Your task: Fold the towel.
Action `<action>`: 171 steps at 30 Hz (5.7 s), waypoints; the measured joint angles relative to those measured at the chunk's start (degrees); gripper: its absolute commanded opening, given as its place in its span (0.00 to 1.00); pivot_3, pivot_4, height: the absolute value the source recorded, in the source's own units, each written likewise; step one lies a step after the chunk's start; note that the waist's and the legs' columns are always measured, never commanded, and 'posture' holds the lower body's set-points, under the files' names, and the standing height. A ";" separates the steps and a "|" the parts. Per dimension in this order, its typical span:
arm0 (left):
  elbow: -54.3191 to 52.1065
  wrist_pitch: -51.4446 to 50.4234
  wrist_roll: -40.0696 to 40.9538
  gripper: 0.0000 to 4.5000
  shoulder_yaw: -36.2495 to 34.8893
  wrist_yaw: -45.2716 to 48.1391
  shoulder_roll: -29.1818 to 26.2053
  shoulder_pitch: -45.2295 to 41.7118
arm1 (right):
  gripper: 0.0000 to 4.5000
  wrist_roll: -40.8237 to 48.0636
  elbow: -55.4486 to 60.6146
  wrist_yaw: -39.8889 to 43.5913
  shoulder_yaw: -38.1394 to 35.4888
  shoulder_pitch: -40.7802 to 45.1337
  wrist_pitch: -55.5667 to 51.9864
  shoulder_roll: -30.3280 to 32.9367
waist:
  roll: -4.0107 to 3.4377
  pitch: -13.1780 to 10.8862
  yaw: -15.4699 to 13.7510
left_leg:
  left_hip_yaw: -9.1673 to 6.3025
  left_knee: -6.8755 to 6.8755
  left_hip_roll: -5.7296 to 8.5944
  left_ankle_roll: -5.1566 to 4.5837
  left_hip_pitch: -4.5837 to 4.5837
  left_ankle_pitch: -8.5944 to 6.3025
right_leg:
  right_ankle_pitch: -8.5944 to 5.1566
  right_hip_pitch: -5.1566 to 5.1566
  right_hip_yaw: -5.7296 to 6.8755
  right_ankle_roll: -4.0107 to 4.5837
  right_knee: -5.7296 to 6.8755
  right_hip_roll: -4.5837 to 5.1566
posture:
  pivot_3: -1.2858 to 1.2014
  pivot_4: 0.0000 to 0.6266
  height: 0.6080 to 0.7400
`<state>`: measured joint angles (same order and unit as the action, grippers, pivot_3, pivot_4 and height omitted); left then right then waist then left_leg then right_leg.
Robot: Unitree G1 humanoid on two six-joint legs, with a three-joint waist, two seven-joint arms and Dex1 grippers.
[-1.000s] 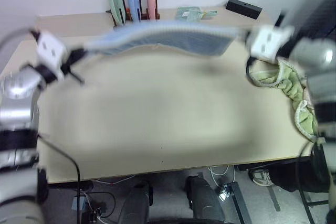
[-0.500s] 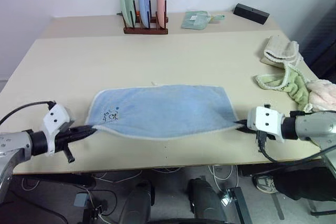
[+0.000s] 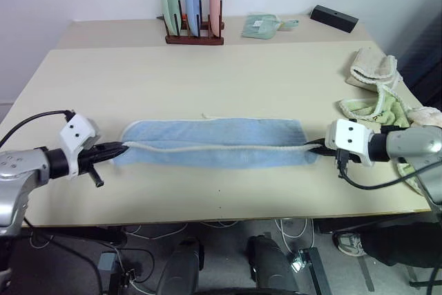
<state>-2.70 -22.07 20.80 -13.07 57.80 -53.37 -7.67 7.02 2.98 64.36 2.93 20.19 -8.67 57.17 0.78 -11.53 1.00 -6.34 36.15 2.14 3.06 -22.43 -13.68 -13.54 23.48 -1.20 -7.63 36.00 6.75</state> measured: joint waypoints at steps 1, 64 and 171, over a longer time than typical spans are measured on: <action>2.03 1.13 -0.91 0.00 1.33 0.01 0.45 -2.15 | 0.02 -0.79 -2.59 0.08 1.13 2.35 1.03 -0.87 | 0.00 0.00 0.06 | 0.00 0.00 0.00 0.00 0.02 0.00 | 0.00 -0.01 0.00 -0.01 0.02 0.00 | 0.52 0.24 1.00; -11.17 1.54 3.62 0.87 12.51 -8.18 19.90 -6.56 | 0.99 43.52 26.52 -38.80 -27.19 -19.82 -52.47 -29.79 | 0.11 0.14 -0.24 | -0.09 0.00 0.02 0.00 0.04 0.00 | 0.05 -0.07 -0.03 -0.08 0.04 -0.01 | 0.52 0.24 1.00; -15.89 2.23 -1.62 0.87 18.11 -19.96 30.32 1.20 | 0.06 3.43 -6.83 -29.98 1.91 0.74 -11.36 -29.13 | -0.10 0.12 -0.11 | -0.10 -0.09 0.02 -0.07 -0.05 -0.03 | 0.10 -0.18 0.06 -0.07 -0.54 -0.04 | 0.52 0.24 1.00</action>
<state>-18.60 -19.85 19.18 5.03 37.84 -23.06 -6.47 10.45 -3.85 34.38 4.84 20.94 -20.03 28.05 0.67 -11.41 0.88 -6.44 36.06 2.16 2.98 -22.49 -13.71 -13.44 23.31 -1.14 -7.70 35.46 6.71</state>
